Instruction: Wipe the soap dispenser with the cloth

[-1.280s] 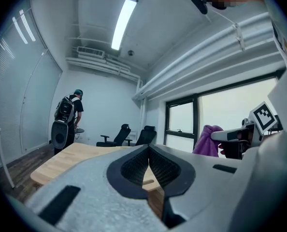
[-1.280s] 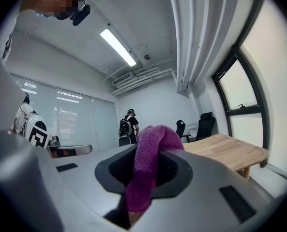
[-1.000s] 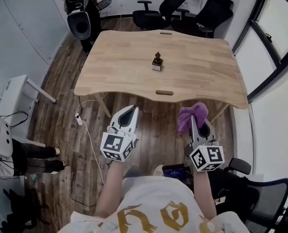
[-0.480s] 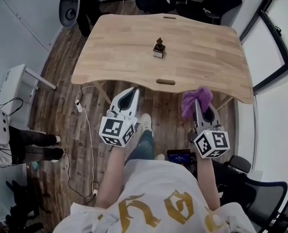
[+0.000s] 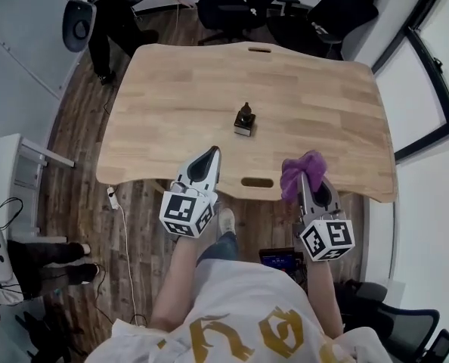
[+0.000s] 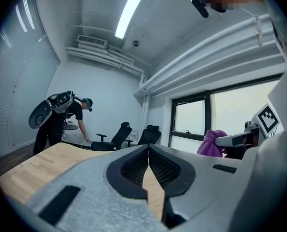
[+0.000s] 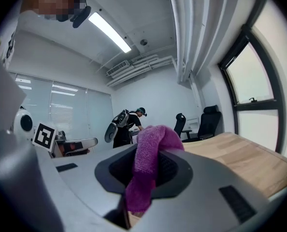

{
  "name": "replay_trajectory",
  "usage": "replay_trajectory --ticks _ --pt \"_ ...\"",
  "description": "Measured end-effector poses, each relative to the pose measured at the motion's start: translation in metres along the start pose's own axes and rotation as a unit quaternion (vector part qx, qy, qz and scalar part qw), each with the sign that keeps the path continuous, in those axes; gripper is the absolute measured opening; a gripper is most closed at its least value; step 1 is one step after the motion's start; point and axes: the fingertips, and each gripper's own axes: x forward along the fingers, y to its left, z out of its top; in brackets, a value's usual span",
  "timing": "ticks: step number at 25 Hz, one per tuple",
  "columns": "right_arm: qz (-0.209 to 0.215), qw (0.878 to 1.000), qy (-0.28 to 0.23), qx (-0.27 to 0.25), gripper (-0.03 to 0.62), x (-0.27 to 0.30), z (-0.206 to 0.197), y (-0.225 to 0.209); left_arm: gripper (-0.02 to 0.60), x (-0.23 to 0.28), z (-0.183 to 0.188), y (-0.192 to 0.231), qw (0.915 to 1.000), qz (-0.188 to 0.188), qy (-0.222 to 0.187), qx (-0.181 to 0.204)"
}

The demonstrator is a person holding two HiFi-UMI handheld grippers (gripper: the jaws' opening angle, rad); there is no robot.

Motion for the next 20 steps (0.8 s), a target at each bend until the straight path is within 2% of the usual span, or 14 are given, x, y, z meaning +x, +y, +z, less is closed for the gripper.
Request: replay_trajectory --ticks 4,9,14,20 --pt "-0.009 1.0 0.014 0.008 0.066 0.066 -0.002 -0.013 0.011 0.059 -0.006 0.046 0.9997 -0.011 0.012 -0.017" --pt "-0.032 0.999 0.02 0.02 0.066 0.122 -0.006 -0.03 0.011 0.113 -0.008 0.078 0.999 -0.039 0.012 -0.018" --pt "-0.044 0.998 0.017 0.032 0.066 0.145 -0.002 -0.034 0.011 0.143 -0.011 0.094 0.9972 -0.067 0.01 -0.032" --pt "-0.043 0.997 0.013 0.057 0.066 0.163 -0.006 -0.043 0.011 0.16 -0.019 0.107 0.9965 -0.07 0.015 -0.043"
